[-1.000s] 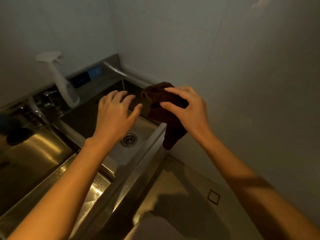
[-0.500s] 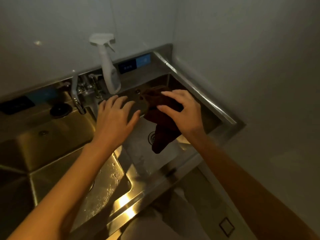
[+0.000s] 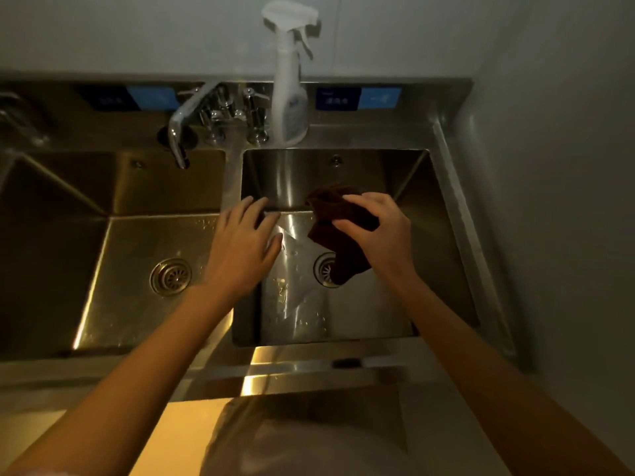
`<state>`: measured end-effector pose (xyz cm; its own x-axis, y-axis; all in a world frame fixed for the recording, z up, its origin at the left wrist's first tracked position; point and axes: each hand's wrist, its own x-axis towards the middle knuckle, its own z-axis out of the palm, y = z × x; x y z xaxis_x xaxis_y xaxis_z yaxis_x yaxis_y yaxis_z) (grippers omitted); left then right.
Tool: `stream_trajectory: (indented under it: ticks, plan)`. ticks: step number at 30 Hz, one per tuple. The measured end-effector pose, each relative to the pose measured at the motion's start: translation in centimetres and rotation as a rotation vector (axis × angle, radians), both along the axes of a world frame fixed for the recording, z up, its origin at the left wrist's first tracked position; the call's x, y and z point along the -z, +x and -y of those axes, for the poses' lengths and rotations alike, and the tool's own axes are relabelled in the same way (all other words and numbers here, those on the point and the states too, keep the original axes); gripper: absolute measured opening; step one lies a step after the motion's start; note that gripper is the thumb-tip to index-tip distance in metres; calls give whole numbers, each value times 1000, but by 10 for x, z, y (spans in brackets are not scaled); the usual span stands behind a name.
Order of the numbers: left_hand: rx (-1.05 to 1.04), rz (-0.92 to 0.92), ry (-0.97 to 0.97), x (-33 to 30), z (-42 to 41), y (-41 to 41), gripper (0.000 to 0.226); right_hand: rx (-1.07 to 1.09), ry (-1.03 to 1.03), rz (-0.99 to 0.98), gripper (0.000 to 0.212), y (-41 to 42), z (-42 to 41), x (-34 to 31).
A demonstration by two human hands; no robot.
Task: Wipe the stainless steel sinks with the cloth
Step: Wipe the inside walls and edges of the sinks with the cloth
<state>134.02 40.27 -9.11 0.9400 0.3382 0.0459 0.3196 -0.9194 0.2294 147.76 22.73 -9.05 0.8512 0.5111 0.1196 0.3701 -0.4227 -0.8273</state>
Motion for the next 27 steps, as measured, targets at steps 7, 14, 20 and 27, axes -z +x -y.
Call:
stream_trajectory:
  ticks: [7,14,20,27]
  plan:
    - [-89,-98,1,39,-4,-1,49,-206,-122,-75,37,30,-2,47]
    - [-62,-153,17,77,-32,10,49,-421,-108,-166,37,45,-28,89]
    - [-61,-104,57,98,-64,27,47,-567,-93,-158,39,51,-69,133]
    - [-55,-67,27,132,-67,13,39,-552,-55,-172,37,65,-108,191]
